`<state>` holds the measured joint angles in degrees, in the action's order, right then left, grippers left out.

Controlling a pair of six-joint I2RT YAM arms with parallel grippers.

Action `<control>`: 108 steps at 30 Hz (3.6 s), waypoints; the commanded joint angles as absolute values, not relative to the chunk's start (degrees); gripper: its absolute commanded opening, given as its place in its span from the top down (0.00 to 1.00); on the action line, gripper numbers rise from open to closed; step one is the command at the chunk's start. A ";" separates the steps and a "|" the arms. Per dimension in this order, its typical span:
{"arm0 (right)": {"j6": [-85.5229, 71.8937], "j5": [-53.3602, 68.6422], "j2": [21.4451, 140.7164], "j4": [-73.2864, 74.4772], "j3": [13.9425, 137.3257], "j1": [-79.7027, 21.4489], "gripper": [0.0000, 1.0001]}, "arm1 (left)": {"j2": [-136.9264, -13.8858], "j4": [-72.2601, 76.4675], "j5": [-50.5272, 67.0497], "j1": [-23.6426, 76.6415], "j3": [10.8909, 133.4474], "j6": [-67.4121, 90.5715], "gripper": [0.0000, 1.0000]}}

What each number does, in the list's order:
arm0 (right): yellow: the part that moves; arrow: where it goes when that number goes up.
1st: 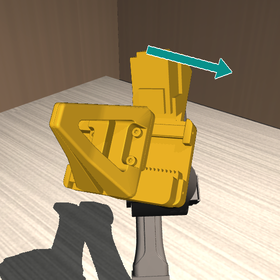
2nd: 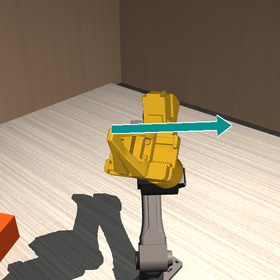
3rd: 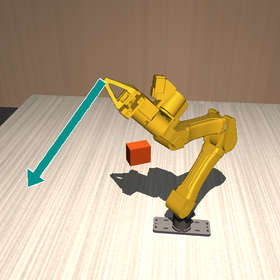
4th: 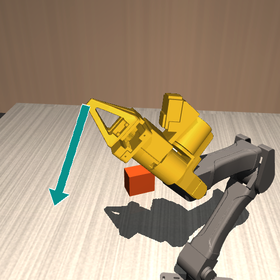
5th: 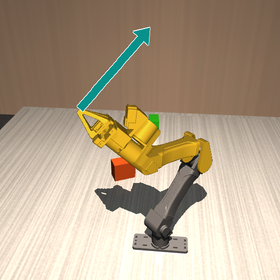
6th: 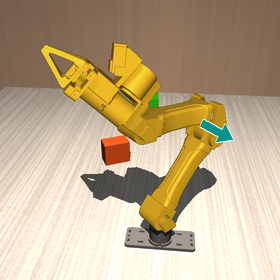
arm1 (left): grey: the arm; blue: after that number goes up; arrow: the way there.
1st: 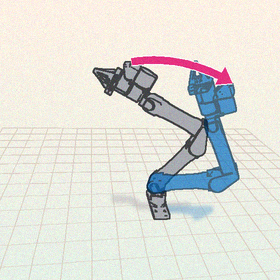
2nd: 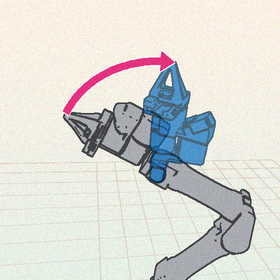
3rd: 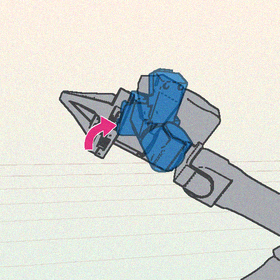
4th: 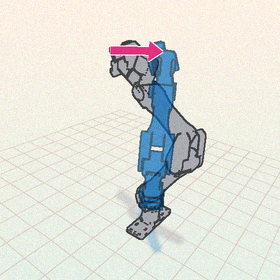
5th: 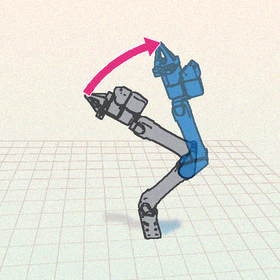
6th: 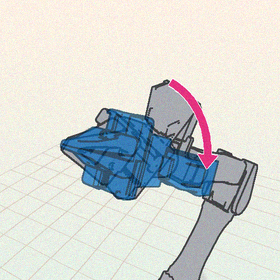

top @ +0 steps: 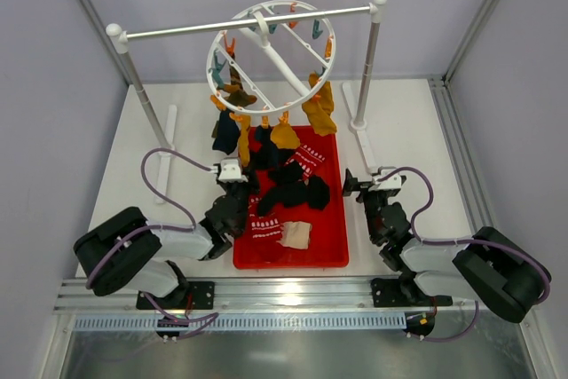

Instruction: Remove the socks clipped to the hanger

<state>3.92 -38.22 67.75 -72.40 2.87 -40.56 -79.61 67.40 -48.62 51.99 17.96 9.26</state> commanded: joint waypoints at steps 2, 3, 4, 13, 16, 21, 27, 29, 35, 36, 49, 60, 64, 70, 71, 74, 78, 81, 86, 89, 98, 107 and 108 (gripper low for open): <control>2.72 -38.32 66.97 -81.56 0.18 -40.96 0.00 | -81.91 78.47 -52.03 51.50 19.42 5.19 0.76; 2.90 -38.15 66.97 -81.48 0.18 -40.87 0.00 | -82.35 80.57 -51.94 51.50 19.34 4.58 0.81; 2.99 -37.97 67.15 -81.30 0.18 -40.96 0.00 | -82.96 81.55 -51.42 51.50 19.25 4.31 0.86; 6.06 -34.28 69.78 -77.96 3.34 -41.83 0.00 | -84.21 88.51 -46.33 51.50 16.27 2.99 1.00; 7.64 -34.80 71.19 -78.31 4.04 -42.97 0.00 | -81.22 88.51 -43.07 51.50 13.80 4.30 1.00; 11.07 -36.12 72.16 -78.31 5.36 -45.43 0.00 | -73.41 83.70 -36.67 51.50 10.55 6.68 1.00; 14.59 -38.32 67.08 -71.74 9.84 -51.41 0.00 | -65.49 75.59 -28.13 51.50 9.23 8.88 1.00; 13.45 -36.84 64.35 -65.41 11.59 -52.90 0.00 | -62.68 74.80 -26.55 51.50 8.09 9.31 1.00; 7.65 -26.47 54.41 -43.53 24.14 -55.54 0.00 | -58.54 70.14 -23.73 51.59 7.39 10.02 1.00; 7.47 -23.58 53.97 -41.33 25.91 -57.11 0.00 | -58.27 70.14 -23.56 51.50 7.12 10.11 1.00; 5.98 -11.61 77.16 -10.46 67.13 -63.72 0.01 | -41.23 51.78 -20.83 51.50 5.81 9.94 1.00; 2.90 -12.56 87.27 -4.39 77.78 -63.72 0.01 | -35.59 45.44 -20.92 51.15 5.80 9.76 1.00; 2.72 -17.30 88.94 -4.83 78.75 -63.72 0.01 | -37.70 46.23 -20.57 51.06 6.41 9.93 1.00; 3.78 -24.51 92.72 -6.68 80.94 -63.72 0.01 | -39.72 47.90 -19.16 51.15 6.50 10.90 1.00; 4.48 -26.96 93.59 -7.11 81.12 -63.63 0.01 | -39.81 47.99 -19.07 51.07 6.50 10.99 1.00; 5.53 -30.31 94.65 -9.31 81.56 -63.63 0.01 | -39.64 47.99 -18.63 51.15 6.33 11.25 1.00; 7.55 -33.83 96.94 -12.03 82.44 -63.72 0.02 | -39.03 47.81 -18.54 51.15 6.24 11.25 1.00; 9.31 -36.21 97.99 -14.41 82.71 -63.63 0.04 | -38.94 47.64 -18.63 51.07 6.15 11.25 1.00; 12.47 -39.10 99.14 -21.07 82.00 -63.72 0.14 | -39.11 47.37 -18.19 51.06 6.24 11.51 1.00; 15.20 -41.92 100.19 -25.64 81.12 -63.72 0.22 | -39.29 47.29 -18.02 51.06 6.33 11.51 1.00; 17.31 -43.15 102.92 -27.24 82.97 -63.72 0.66 | -39.29 46.85 -17.49 51.06 6.50 11.69 1.00; 18.28 -42.89 101.51 -31.55 79.89 -63.72 0.96 | -38.32 45.35 -18.81 51.07 6.59 11.69 1.00; 18.19 -42.46 101.43 -31.55 79.63 -63.72 0.96 | -38.15 45.18 -18.90 51.15 6.59 11.60 1.00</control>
